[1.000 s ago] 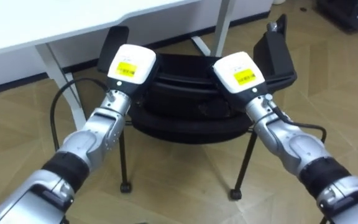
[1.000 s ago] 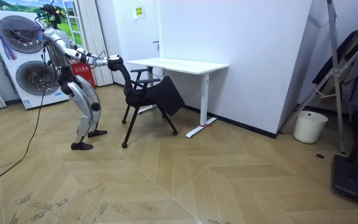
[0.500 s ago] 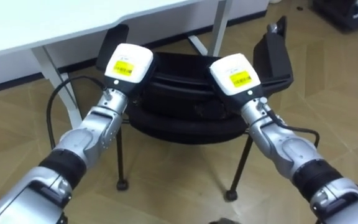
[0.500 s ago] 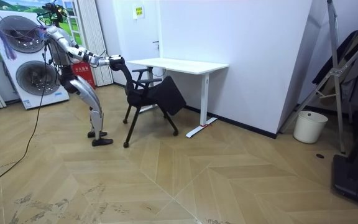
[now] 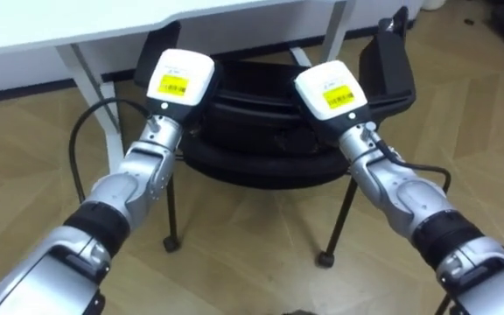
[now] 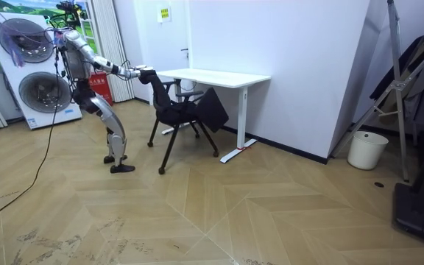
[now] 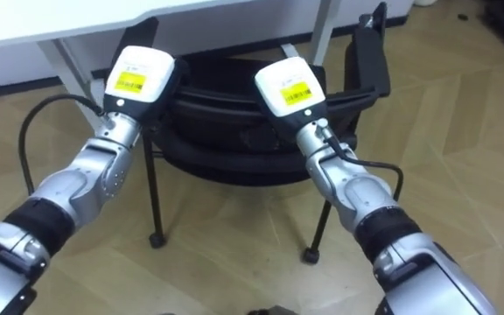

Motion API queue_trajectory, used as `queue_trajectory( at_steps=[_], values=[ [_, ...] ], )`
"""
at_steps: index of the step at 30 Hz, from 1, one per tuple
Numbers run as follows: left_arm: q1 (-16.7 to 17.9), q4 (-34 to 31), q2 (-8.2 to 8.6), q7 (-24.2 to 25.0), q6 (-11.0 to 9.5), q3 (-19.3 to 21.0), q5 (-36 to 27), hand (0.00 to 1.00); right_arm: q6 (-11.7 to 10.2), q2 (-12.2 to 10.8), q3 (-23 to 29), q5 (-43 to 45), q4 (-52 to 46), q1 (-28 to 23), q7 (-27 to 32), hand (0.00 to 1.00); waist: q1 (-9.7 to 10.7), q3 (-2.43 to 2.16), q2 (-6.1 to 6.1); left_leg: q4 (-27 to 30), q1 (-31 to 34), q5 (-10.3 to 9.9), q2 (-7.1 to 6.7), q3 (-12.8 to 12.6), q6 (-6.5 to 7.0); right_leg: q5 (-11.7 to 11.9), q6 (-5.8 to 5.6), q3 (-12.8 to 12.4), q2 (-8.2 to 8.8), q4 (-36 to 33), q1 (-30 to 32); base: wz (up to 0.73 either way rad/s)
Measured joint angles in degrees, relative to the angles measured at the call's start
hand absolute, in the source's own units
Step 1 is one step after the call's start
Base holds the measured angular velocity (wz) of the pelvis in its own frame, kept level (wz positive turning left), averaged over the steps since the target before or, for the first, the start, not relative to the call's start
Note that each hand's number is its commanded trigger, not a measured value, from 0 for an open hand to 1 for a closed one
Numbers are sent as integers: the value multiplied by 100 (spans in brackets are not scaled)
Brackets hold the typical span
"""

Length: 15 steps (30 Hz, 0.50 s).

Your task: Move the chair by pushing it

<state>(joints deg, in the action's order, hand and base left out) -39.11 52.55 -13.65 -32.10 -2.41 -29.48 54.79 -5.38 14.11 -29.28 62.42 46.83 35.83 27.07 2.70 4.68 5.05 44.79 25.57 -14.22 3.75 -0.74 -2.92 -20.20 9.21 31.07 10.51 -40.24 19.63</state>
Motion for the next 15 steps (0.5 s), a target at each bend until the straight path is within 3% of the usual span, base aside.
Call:
queue_trajectory(
  at_steps=[2,4,7,10,13,15],
  values=[
    [-29,5,9,3,20,-5,-1,100,-2,5,6,-22,-8,2,0,100,17,5,0,400,194,68,147,-157,101,-219,48,284,58,-152,-113,68],
    [-38,15,39,-6,68,-20,-11,100,-2,-4,13,-21,15,11,-21,100,14,18,1,740,258,71,236,-211,102,-380,34,490,60,-215,-275,64],
    [57,27,104,-130,156,-22,-57,100,0,26,-23,-14,0,19,-22,100,-81,50,5,555,131,35,262,-371,96,-564,34,702,90,-236,-471,44],
    [47,-100,115,-162,235,9,-96,100,33,99,-142,2,-37,128,-23,100,-162,41,-17,23,150,40,251,-658,88,-665,-137,722,68,-154,-482,33],
    [135,-150,117,-220,308,10,-238,100,45,110,-229,41,3,199,-28,100,-322,47,-86,-577,318,111,94,-893,91,-791,-381,829,44,-140,-635,12],
    [252,-172,151,-238,343,9,-289,100,45,167,-341,41,51,199,-31,100,-464,45,-95,-1125,371,315,-166,-1115,209,-897,-564,835,45,-123,-820,2]
  ],
)
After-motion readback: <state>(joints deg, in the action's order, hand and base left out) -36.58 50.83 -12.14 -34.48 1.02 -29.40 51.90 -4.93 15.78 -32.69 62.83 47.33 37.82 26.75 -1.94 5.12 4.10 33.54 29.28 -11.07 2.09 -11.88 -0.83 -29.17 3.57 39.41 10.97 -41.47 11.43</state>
